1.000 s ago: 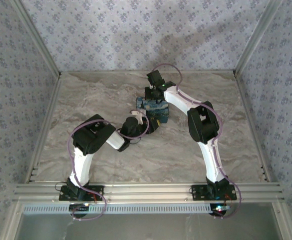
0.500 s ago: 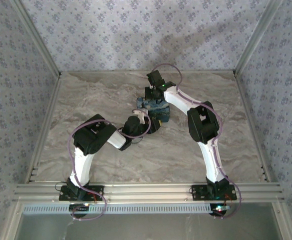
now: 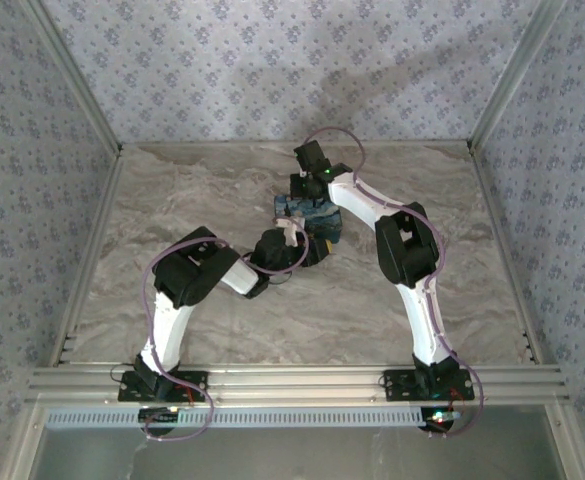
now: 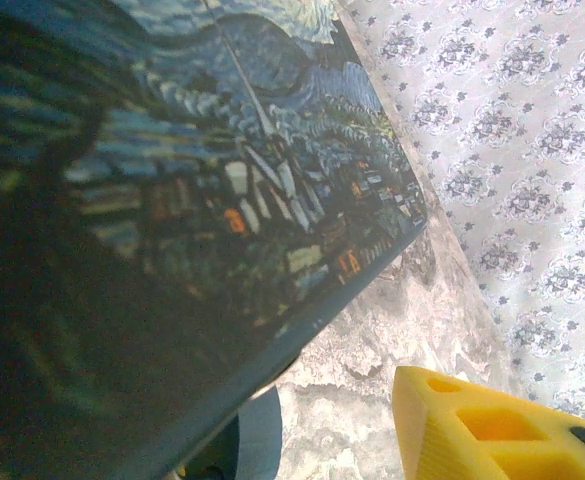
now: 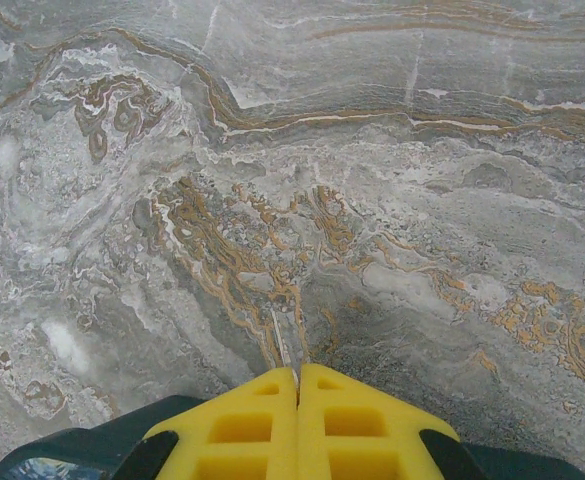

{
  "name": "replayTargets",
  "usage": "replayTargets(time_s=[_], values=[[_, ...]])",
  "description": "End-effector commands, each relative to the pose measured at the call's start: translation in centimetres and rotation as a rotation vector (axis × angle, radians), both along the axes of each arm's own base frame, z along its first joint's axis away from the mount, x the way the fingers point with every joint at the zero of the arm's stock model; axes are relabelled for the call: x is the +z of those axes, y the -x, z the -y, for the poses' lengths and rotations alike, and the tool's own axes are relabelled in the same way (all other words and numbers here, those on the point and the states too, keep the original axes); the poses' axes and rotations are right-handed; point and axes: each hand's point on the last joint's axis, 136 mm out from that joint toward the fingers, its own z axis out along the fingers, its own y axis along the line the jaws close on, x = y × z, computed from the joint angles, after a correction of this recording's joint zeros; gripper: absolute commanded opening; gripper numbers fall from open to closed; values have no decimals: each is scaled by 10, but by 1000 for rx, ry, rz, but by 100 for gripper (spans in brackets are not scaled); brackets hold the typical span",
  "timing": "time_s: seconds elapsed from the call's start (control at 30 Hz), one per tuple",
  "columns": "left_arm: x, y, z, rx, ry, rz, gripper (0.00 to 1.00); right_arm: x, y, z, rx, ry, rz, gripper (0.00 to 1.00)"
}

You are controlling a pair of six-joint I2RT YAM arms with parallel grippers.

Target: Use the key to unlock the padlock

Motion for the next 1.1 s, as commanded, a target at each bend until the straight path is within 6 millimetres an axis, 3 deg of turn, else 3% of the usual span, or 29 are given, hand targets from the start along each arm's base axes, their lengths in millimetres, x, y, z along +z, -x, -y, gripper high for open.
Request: replayTargets(time_s=[0.0, 0.17, 0.5, 0.77, 1.07], values=[[-86, 14, -30, 64, -203, -205, 52, -71, 64, 7, 50, 104, -282, 0], [-89, 10, -43, 115, -202, -223, 51, -72, 66, 6, 53, 102, -283, 0], [-93, 6, -58, 161, -187, -252, 33, -69, 65, 5, 50, 98, -277, 0], [-96, 9, -73, 183, -197, -279, 44, -72, 68, 5, 53, 100, -288, 0], [-94, 10, -77, 177, -181, -280, 37, -71, 66, 3, 52, 94, -271, 0]])
